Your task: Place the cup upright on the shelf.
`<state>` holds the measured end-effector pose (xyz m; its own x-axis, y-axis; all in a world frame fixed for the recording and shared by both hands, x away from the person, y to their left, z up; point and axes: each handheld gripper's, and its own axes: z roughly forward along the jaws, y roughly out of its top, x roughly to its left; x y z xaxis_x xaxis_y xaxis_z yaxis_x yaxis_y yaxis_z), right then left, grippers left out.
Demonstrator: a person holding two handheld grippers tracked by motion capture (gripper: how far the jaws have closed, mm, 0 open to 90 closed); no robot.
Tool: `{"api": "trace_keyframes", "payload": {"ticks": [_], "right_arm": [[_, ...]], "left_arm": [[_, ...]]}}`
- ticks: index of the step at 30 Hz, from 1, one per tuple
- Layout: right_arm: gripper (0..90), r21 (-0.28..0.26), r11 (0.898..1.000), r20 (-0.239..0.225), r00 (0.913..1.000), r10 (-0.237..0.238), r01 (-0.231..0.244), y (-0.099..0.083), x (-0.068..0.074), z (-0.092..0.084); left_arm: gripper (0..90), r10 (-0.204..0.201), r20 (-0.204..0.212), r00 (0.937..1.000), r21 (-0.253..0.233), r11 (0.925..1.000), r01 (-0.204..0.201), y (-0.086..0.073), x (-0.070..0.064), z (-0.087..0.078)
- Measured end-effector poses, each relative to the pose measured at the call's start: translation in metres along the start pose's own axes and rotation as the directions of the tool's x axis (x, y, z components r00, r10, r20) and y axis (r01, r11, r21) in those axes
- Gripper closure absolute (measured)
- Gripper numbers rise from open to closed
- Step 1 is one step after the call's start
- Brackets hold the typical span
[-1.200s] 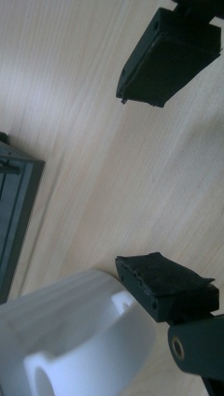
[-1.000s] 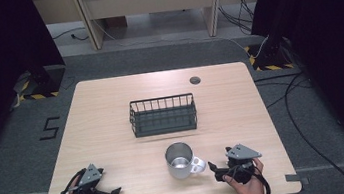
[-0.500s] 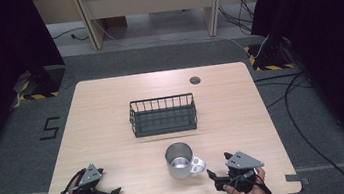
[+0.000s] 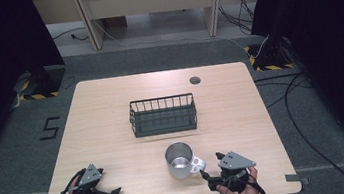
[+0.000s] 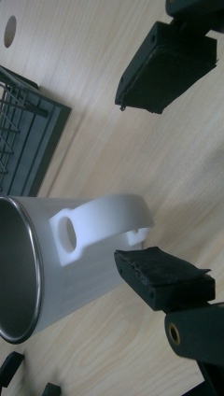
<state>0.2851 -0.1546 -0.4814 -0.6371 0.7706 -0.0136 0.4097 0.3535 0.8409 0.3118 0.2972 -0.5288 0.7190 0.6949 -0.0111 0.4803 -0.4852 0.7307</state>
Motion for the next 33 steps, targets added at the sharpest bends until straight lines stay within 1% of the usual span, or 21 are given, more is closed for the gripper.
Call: {"api": "trace_keyframes", "payload": {"ticks": [3, 6, 8, 16, 17, 20, 26, 29, 32, 33], "right_arm": [[22.2, 0.008, 1.000, -0.002, 1.0000, -0.002, 0.002, 0.000, 0.000, 0.004], [22.8, 0.011, 1.000, 0.011, 0.9999, -0.009, 0.009, 0.001, -0.002, 0.007], [22.7, 0.011, 1.000, 0.024, 0.9997, -0.009, 0.008, 0.002, -0.005, 0.008], [22.7, 0.008, 1.000, 0.042, 0.9991, -0.007, 0.007, 0.005, -0.014, 0.012], [22.8, 0.005, 1.000, 0.046, 0.9989, 0.000, 0.000, 0.006, -0.018, 0.015], [23.1, 0.001, 1.000, 0.053, 0.9986, 0.001, -0.001, 0.008, -0.021, 0.018], [23.0, -0.006, 1.000, 0.056, 0.9984, 0.010, -0.010, 0.008, -0.027, 0.020], [23.0, -0.011, 1.000, 0.057, 0.9981, 0.024, -0.023, 0.007, -0.031, 0.021], [23.0, -0.013, 1.000, 0.054, 0.9982, 0.025, -0.025, 0.008, -0.031, 0.021], [22.7, -0.018, 0.999, 0.047, 0.9985, 0.028, -0.028, 0.008, -0.030, 0.020]], "left_arm": [[0.0, 0.000, 0.000, 1.0000, 0.000, 1.0000, 0.000, 0.000, 0.000, 0.000], [0.0, 0.000, 0.000, 1.0000, 0.000, 1.0000, 0.000, 0.000, 0.000, 0.000], [0.0, -0.001, 0.001, 1.0000, -0.001, 1.0000, 0.001, 0.000, 0.000, 0.000], [0.0, -0.001, 0.001, 1.0000, -0.001, 1.0000, 0.001, 0.000, 0.000, 0.000], [0.0, 0.000, 0.000, 1.0000, -0.001, 1.0000, 0.000, 0.000, 0.000, 0.000], [0.0, 0.000, 0.000, 1.0000, 0.000, 1.0000, 0.000, 0.000, 0.000, 0.000], [0.0, 0.000, 0.000, 1.0000, 0.000, 1.0000, 0.000, 0.000, 0.000, 0.000], [0.0, 0.000, 0.000, 1.0000, 0.000, 1.0000, 0.000, 0.000, 0.000, 0.000], [0.0, 0.000, 0.000, 1.0000, -0.001, 1.0000, 0.000, 0.000, 0.000, 0.000], [0.0, 0.000, 0.000, 1.0000, 0.000, 1.0000, 0.000, 0.000, 0.000, 0.000]]}}
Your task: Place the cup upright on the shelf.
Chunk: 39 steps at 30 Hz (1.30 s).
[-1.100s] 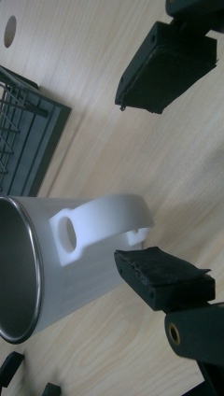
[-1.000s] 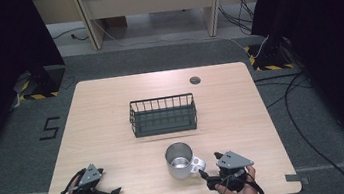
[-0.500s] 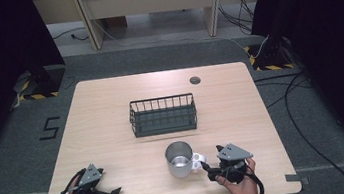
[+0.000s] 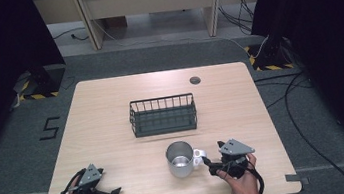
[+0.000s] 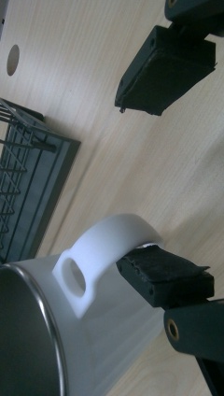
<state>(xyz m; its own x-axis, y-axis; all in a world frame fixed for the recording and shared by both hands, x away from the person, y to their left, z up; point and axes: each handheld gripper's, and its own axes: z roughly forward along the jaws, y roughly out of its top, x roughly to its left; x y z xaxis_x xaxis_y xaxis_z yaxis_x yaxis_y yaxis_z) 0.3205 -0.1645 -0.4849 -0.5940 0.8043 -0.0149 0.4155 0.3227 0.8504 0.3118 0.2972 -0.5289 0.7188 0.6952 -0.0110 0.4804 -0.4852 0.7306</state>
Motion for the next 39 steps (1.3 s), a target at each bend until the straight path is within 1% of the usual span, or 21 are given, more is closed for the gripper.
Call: {"api": "trace_keyframes", "payload": {"ticks": [1, 2, 3, 4, 5, 6, 9, 10, 12, 18, 19, 20, 23, 24, 25, 27, 31, 32, 35, 36, 39], "right_arm": [[22.7, 0.000, 1.000, 0.000, 1.0000, 0.000, 0.000, 0.000, 0.000, 0.000], [21.3, -0.019, 1.000, -0.022, 0.9997, 0.004, -0.004, 0.002, 0.002, -0.003], [21.3, -0.019, 1.000, -0.022, 0.9997, 0.004, -0.004, 0.002, 0.002, -0.003], [20.3, -0.041, 0.999, -0.044, 0.9990, -0.004, 0.003, 0.006, 0.004, -0.008], [20.3, -0.041, 0.999, -0.044, 0.9990, -0.004, 0.003, 0.006, 0.004, -0.008], [18.9, -0.061, 0.998, -0.064, 0.9979, -0.015, 0.011, 0.010, 0.008, -0.011], [17.5, -0.077, 0.997, -0.097, 0.9947, -0.034, 0.027, 0.014, 0.013, -0.014], [16.8, -0.081, 0.996, -0.101, 0.9943, -0.034, 0.026, 0.015, 0.014, -0.015], [15.6, -0.088, 0.996, -0.117, 0.9923, -0.041, 0.031, 0.016, 0.017, -0.015], [15.3, -0.124, 0.991, -0.176, 0.9822, -0.064, 0.043, 0.021, 0.024, -0.014], [15.3, -0.124, 0.991, -0.176, 0.9822, -0.064, 0.043, 0.021, 0.024, -0.014], [15.2, -0.137, 0.990, -0.198, 0.9777, -0.069, 0.042, 0.023, 0.025, -0.012], [15.2, -0.148, 0.988, -0.208, 0.9751, -0.078, 0.047, 0.026, 0.027, -0.009], [15.2, -0.145, 0.988, -0.220, 0.9717, -0.086, 0.055, 0.030, 0.029, -0.005], [15.2, -0.145, 0.988, -0.220, 0.9717, -0.086, 0.055, 0.030, 0.029, -0.005], [15.2, -0.141, 0.987, -0.236, 0.9662, -0.103, 0.070, 0.033, 0.032, 0.000], [14.9, -0.137, 0.988, -0.251, 0.9627, -0.102, 0.069, 0.033, 0.033, 0.005], [14.9, -0.141, 0.988, -0.268, 0.9577, -0.105, 0.069, 0.034, 0.034, 0.007], [14.9, -0.140, 0.987, -0.275, 0.9551, -0.110, 0.074, 0.035, 0.036, 0.009], [14.9, -0.143, 0.986, -0.285, 0.9511, -0.120, 0.082, 0.037, 0.038, 0.012], [13.5, -0.141, 0.986, -0.291, 0.9483, -0.126, 0.088, 0.039, 0.040, 0.015]], "left_arm": [[0.0, 0.000, 0.000, 1.0000, 0.000, 1.0000, 0.000, 0.000, 0.000, 0.000], [0.0, 0.000, 0.000, 1.0000, 0.000, 1.0000, 0.000, 0.000, 0.000, 0.000], [0.0, 0.000, 0.000, 1.0000, 0.000, 1.0000, 0.000, 0.000, 0.000, 0.000], [0.0, 0.000, 0.000, 1.0000, 0.000, 1.0000, 0.000, 0.000, 0.000, 0.000], [0.0, 0.000, 0.000, 1.0000, 0.000, 1.0000, 0.000, 0.000, 0.000, 0.000], [0.0, 0.000, 0.000, 1.0000, 0.000, 1.0000, 0.000, 0.000, 0.000, 0.000], [0.0, 0.000, 0.000, 1.0000, 0.000, 1.0000, 0.000, 0.000, 0.000, 0.000], [0.0, 0.000, 0.000, 1.0000, 0.000, 1.0000, 0.000, 0.000, 0.000, 0.000], [0.0, 0.000, 0.000, 1.0000, 0.000, 1.0000, 0.000, 0.000, 0.000, 0.000], [0.0, 0.000, 0.001, 1.0000, -0.001, 1.0000, 0.000, 0.000, 0.000, 0.000], [0.0, 0.000, 0.001, 1.0000, -0.001, 1.0000, 0.000, 0.000, 0.000, 0.000], [0.0, -0.001, 0.000, 1.0000, 0.000, 1.0000, 0.001, 0.000, 0.000, 0.000], [0.0, 0.000, 0.000, 1.0000, 0.000, 1.0000, 0.000, 0.000, 0.000, 0.000], [0.0, 0.000, 0.000, 1.0000, 0.000, 1.0000, 0.000, 0.000, 0.000, 0.000], [0.0, 0.000, 0.000, 1.0000, 0.000, 1.0000, 0.000, 0.000, 0.000, 0.000], [0.0, -0.001, 0.000, 1.0000, 0.000, 1.0000, 0.001, 0.000, 0.000, 0.000], [0.0, 0.000, 0.000, 1.0000, 0.000, 1.0000, 0.000, 0.000, 0.000, 0.000], [0.0, -0.001, 0.001, 1.0000, -0.001, 1.0000, 0.001, 0.000, 0.000, 0.000], [0.0, -0.001, 0.000, 1.0000, 0.000, 1.0000, 0.001, 0.000, 0.000, 0.000], [0.0, 0.000, 0.000, 1.0000, -0.001, 1.0000, 0.000, 0.000, 0.000, 0.000], [0.0, -0.001, 0.000, 1.0000, -0.001, 1.0000, 0.001, 0.000, 0.000, 0.000]]}}
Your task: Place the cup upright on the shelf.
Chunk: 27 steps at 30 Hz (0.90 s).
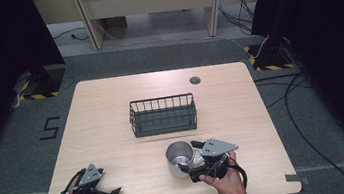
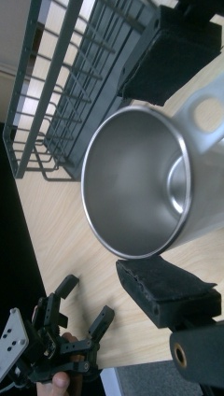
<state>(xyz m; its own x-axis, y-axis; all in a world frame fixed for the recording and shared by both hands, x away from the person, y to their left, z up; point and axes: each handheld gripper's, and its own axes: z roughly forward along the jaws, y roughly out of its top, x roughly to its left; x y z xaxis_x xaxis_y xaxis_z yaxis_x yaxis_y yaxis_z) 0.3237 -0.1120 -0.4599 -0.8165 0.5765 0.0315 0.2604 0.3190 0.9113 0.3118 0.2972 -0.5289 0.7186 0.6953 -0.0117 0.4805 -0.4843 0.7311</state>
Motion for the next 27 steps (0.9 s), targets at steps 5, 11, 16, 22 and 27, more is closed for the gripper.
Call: {"api": "trace_keyframes", "payload": {"ticks": [5, 11, 16, 22, 27], "right_arm": [[7.2, 0.021, 1.000, 0.001, 1.0000, -0.003, 0.003, 0.005, 0.001, 0.012], [5.7, 0.040, 0.999, -0.001, 1.0000, 0.001, -0.001, 0.007, 0.001, 0.019], [4.2, 0.057, 0.998, 0.007, 1.0000, -0.005, 0.005, 0.009, 0.002, 0.026], [4.6, 0.073, 0.997, 0.013, 0.9999, 0.000, -0.001, 0.010, 0.002, 0.033], [3.8, 0.092, 0.996, 0.026, 0.9996, -0.011, 0.009, 0.010, 0.003, 0.037]], "left_arm": [[0.0, 0.000, -0.001, 1.0000, 0.001, 1.0000, 0.000, 0.000, 0.000, 0.000], [0.0, 0.000, 0.000, 1.0000, 0.000, 1.0000, 0.000, 0.000, 0.000, 0.000], [0.0, 0.000, -0.001, 1.0000, 0.000, 1.0000, 0.000, 0.000, 0.000, 0.000], [0.0, 0.001, 0.000, 1.0000, 0.000, 1.0000, -0.001, 0.000, 0.000, 0.000], [0.0, 0.001, -0.001, 1.0000, 0.001, 1.0000, -0.001, 0.000, 0.000, 0.000]]}}
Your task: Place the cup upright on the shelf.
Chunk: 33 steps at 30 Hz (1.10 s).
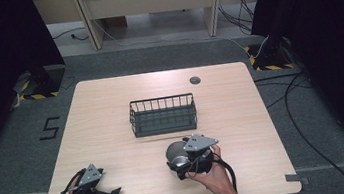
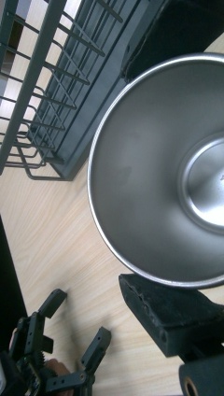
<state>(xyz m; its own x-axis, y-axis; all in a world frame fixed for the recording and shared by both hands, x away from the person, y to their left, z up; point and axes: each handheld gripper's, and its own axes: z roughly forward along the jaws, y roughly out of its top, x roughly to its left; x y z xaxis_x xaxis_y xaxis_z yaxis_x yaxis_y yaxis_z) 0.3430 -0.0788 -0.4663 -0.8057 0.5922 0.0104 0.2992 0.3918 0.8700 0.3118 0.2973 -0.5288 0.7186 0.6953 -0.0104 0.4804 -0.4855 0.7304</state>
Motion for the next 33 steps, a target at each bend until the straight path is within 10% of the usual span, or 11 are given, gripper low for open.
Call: {"api": "trace_keyframes", "payload": {"ticks": [33], "right_arm": [[6.4, -0.037, 0.999, 0.032, 0.9990, -0.031, 0.032, 0.014, -0.002, -0.006]], "left_arm": [[0.0, 0.001, 0.000, 1.0000, 0.000, 1.0000, -0.001, 0.000, 0.000, 0.000]]}}
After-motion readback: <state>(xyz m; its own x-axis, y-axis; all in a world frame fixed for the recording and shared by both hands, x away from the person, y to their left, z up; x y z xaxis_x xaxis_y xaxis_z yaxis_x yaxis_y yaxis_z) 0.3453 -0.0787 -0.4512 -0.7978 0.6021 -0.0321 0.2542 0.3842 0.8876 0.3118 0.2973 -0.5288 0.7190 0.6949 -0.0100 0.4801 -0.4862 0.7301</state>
